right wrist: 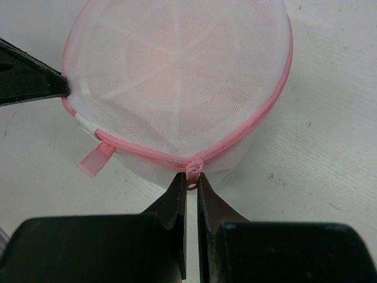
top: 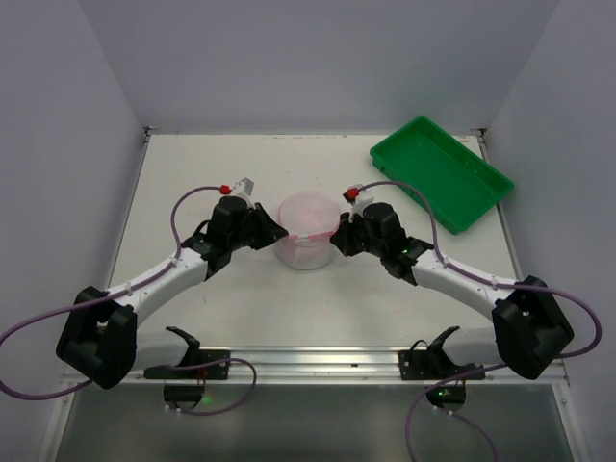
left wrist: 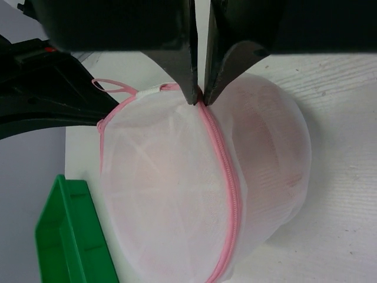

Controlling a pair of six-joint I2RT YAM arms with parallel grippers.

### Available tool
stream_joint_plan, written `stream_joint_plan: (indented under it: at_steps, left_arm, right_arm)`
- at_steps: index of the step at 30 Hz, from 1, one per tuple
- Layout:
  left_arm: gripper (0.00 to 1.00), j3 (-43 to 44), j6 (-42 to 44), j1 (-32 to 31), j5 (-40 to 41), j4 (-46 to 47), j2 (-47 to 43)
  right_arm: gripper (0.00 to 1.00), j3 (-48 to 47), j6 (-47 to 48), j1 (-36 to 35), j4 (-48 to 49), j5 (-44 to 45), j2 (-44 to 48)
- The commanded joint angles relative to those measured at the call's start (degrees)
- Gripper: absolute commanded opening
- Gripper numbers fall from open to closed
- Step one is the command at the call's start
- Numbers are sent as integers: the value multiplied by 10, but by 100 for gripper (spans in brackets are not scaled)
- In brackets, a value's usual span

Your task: Unzip the laundry bag and remove the bra

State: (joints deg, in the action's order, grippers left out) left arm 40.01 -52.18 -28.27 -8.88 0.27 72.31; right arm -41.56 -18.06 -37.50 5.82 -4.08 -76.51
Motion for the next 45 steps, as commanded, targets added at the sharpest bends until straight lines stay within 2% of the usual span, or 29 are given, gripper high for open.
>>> stream_joint_plan:
  at_steps: [1,5,13,18,21,23,25,26,27,31,34,38,42,43,45]
  left_arm:
    - [11,27,44,7,22,-6,1]
    - [2,38,126,31,12,-48,4]
    - [0,121,297,45,-40,-103,57]
    - [0,190,342,50,-70,-126,89]
    - [42,197,350,54,-60,-120,91]
    - [64,205,329,60,-50,-125,94]
    - [82,208,282,61,-43,-136,91]
    - [97,197,259,61,-40,-142,76]
    - [100,185,236,61,-39,-142,64]
    - [100,102,103,49,-15,-128,-15]
    - [100,67,52,2,15,-116,-64]
    - [98,53,17,-52,58,-104,-66]
    - [80,38,3,-57,48,-68,-43]
    - [67,40,3,-57,49,-61,-30]
    - [56,42,2,-57,51,-52,-18]
  right_arm:
    - [0,-5,12,1,-12,40,43]
    - [0,2,17,10,-56,54,81]
    - [0,-5,21,10,-136,-28,113]
    - [0,-7,11,-3,-131,-52,106]
    - [0,-12,-13,-13,-110,-64,105]
    - [0,-19,-42,-26,-95,-68,95]
    - [0,-32,-73,-47,-69,-65,73]
    - [0,-37,-85,-55,-63,-63,63]
    - [0,-44,-94,-70,-44,-57,45]
    - [0,-75,-135,-101,-22,-38,5]
    - [0,-85,-139,-119,-13,-24,-13]
    - [0,-92,-140,-125,-8,-22,-25]
    - [0,-89,-142,-126,-11,-19,-27]
    - [0,-86,-141,-126,-12,-19,-25]
    - [0,-81,-140,-126,-17,-18,-16]
